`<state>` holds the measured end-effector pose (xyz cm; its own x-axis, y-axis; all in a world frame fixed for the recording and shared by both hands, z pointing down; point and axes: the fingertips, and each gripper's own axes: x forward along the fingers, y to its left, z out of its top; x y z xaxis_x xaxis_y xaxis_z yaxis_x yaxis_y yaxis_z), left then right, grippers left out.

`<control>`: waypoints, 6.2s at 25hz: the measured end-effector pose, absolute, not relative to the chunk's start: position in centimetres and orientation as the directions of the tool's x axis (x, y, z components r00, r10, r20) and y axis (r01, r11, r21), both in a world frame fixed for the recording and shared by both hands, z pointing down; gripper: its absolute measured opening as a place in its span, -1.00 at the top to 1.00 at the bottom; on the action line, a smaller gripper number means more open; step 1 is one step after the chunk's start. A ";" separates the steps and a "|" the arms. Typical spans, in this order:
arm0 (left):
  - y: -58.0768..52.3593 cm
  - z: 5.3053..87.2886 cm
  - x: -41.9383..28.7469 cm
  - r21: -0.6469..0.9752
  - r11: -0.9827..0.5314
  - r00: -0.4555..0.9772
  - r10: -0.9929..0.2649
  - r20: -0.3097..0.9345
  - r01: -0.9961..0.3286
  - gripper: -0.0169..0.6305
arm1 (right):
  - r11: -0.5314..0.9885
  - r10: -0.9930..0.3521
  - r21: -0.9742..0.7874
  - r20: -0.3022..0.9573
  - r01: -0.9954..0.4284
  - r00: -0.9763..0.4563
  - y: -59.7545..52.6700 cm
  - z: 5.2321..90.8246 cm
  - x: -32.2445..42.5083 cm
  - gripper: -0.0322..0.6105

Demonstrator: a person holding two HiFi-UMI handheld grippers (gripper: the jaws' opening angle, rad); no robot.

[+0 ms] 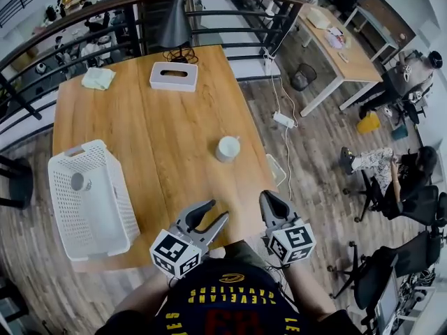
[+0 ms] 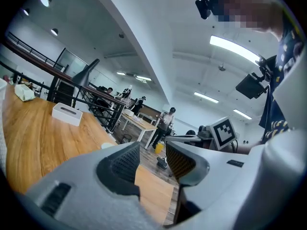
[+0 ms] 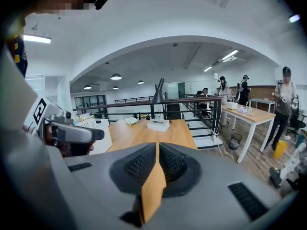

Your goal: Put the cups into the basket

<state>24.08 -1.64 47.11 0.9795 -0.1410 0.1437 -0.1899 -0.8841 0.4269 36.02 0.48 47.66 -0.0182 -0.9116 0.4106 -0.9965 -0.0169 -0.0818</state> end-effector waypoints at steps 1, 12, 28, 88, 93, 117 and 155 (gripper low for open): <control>-2.1 47.3 24.1 0.417 -0.885 0.976 -0.158 0.152 -0.208 0.46 | -0.018 -0.910 -0.067 0.415 -0.998 -0.011 -0.2 47.9 37.1 0.85; -5.8 49.0 25.4 0.363 -0.833 0.903 -0.336 0.267 -0.418 0.40 | 0.125 -0.836 -0.031 0.536 -0.992 -0.122 -9.3 56.1 44.4 0.39; -5.0 50.9 25.0 0.328 -0.667 0.735 -0.527 0.426 -0.669 0.40 | 0.253 -0.746 -0.121 0.607 -0.960 -0.273 -19.0 68.7 47.6 0.55; 11.5 50.2 -1.8 0.352 -0.338 0.455 -0.824 0.338 -0.873 0.40 | 0.669 -0.646 -0.188 0.330 -0.719 -0.688 -10.4 47.7 14.4 0.80; 13.3 50.2 -6.4 0.354 -0.338 0.450 -0.837 0.311 -0.872 0.40 | 0.705 -0.638 -0.145 0.299 -0.694 -0.710 -10.1 44.9 8.8 0.80; 6.9 43.8 -17.2 0.244 -0.312 0.366 -0.904 0.221 -0.918 0.40 | 0.848 -0.485 -0.085 0.275 -0.524 -0.830 -16.2 42.0 -7.0 0.80; -16.2 48.3 -10.4 -0.081 -0.808 0.650 -0.525 0.550 -0.584 -0.27 | 0.794 -0.462 -0.174 0.450 -0.583 -0.764 -22.7 48.4 -9.8 0.80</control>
